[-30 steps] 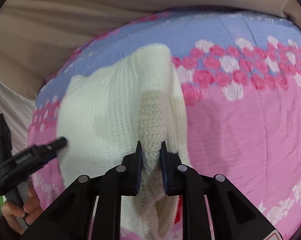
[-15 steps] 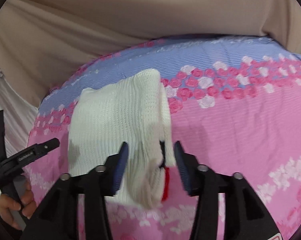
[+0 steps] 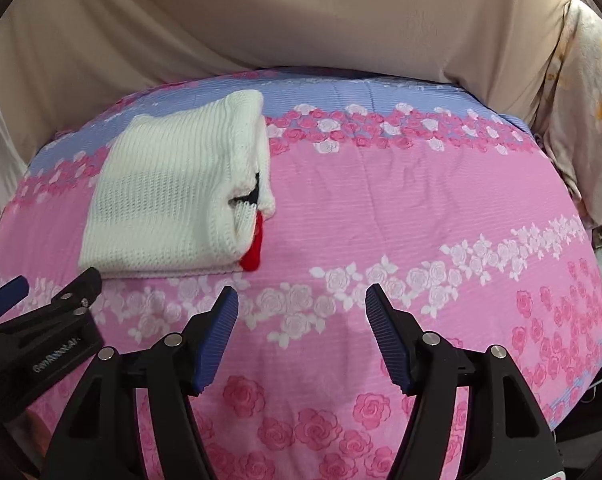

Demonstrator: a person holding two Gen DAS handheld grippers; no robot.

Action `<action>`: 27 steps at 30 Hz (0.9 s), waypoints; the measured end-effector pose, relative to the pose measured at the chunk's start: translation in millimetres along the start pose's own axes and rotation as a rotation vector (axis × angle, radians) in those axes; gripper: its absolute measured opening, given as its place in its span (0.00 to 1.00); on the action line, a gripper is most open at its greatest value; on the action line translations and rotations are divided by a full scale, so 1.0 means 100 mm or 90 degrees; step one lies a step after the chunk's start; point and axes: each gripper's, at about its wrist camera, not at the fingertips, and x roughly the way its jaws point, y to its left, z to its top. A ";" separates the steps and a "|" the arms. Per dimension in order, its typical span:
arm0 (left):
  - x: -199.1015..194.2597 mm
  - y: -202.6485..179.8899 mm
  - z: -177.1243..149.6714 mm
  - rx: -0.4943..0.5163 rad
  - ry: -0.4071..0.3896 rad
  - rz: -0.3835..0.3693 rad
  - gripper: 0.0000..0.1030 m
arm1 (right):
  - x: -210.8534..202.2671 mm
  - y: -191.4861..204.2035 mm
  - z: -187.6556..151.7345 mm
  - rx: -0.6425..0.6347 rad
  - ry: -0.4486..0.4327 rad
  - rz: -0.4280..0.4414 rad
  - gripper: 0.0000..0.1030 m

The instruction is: Fold small clothes

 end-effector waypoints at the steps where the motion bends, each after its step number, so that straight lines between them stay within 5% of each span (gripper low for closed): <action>1: -0.02 -0.01 -0.02 0.002 -0.003 0.003 0.94 | -0.02 -0.01 -0.01 0.001 -0.003 -0.002 0.63; 27: -0.10 -0.02 -0.10 0.025 -0.005 0.024 0.88 | -0.10 0.16 -0.14 0.004 -0.002 0.007 0.63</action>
